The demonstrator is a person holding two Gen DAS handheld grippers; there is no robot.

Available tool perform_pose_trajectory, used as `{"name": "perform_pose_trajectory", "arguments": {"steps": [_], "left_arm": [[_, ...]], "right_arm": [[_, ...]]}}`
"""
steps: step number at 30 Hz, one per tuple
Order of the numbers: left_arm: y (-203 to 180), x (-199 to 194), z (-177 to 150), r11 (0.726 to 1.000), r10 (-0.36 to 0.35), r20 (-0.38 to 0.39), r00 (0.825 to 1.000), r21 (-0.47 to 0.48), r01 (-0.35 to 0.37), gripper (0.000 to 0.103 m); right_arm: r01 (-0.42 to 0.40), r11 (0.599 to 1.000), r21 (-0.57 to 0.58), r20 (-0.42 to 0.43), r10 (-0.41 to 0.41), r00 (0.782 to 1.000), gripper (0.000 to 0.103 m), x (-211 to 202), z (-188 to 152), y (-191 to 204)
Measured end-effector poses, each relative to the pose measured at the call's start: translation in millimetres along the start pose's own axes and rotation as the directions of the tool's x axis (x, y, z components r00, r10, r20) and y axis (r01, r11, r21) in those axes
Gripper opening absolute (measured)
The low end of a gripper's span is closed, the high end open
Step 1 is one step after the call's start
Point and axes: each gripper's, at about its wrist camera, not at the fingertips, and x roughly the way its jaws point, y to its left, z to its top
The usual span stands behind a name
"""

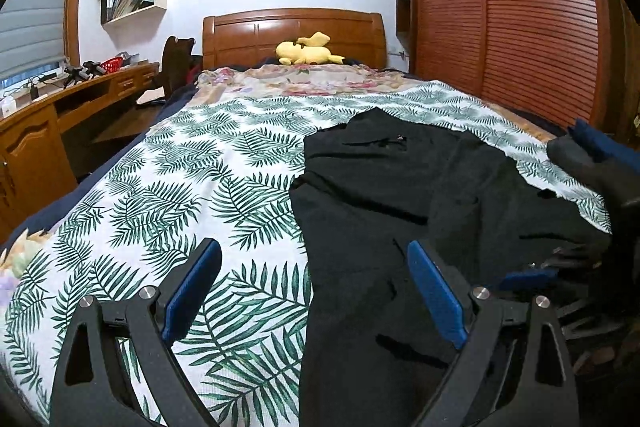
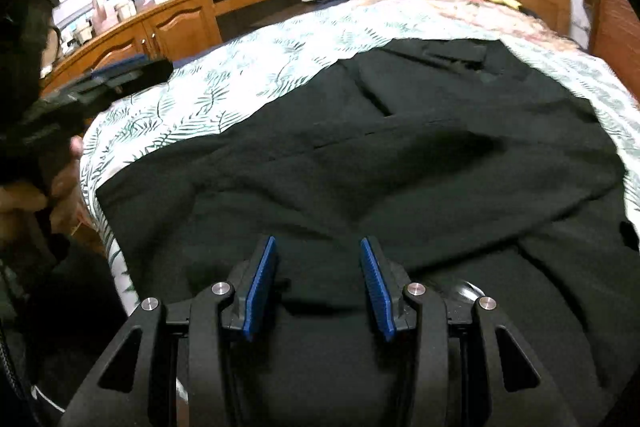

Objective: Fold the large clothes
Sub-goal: 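Withdraw the right tool from the folded coat, then move both tools to the hem of the black coat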

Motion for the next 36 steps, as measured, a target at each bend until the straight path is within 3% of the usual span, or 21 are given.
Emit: {"name": "perform_pose_trajectory", "arguments": {"steps": [4, 8, 18, 24, 32, 36], "left_arm": [[-0.2, 1.9, -0.9, 1.000, -0.007, -0.019, 1.000, -0.002, 0.007, 0.094], [-3.0, 6.6, -1.1, 1.000, -0.021, -0.042, 0.999, 0.000, 0.021, 0.094], [-25.6, 6.3, -17.0, 0.997, -0.053, -0.103, 0.993, 0.043, 0.058, 0.095], [-32.5, -12.8, -28.4, 0.996, -0.059, -0.138, 0.989, 0.063, 0.068, 0.091], [-39.8, -23.0, -45.1, 0.994, -0.058, -0.221, 0.973, 0.078, 0.077, 0.064], [-41.7, -27.8, -46.5, 0.995, -0.038, -0.233, 0.972, 0.086, 0.060, 0.062]], "right_arm": [[0.037, 0.998, 0.056, 0.044, -0.040, 0.998, 0.046, -34.5, -14.8, -23.6], [0.129, 0.984, 0.122, 0.065, -0.137, 0.988, 0.046, -69.2, -37.0, -50.0], [0.323, 0.910, 0.260, -0.015, -0.331, 0.944, 0.046, -109.5, -87.7, -118.1], [0.325, 0.899, 0.294, -0.019, -0.335, 0.942, 0.046, -124.8, -99.9, -132.9], [0.322, 0.894, 0.311, -0.033, -0.328, 0.944, 0.046, -145.7, -114.2, -141.2], [0.310, 0.889, 0.338, -0.046, -0.314, 0.948, 0.046, -152.2, -123.6, -148.0]]}}
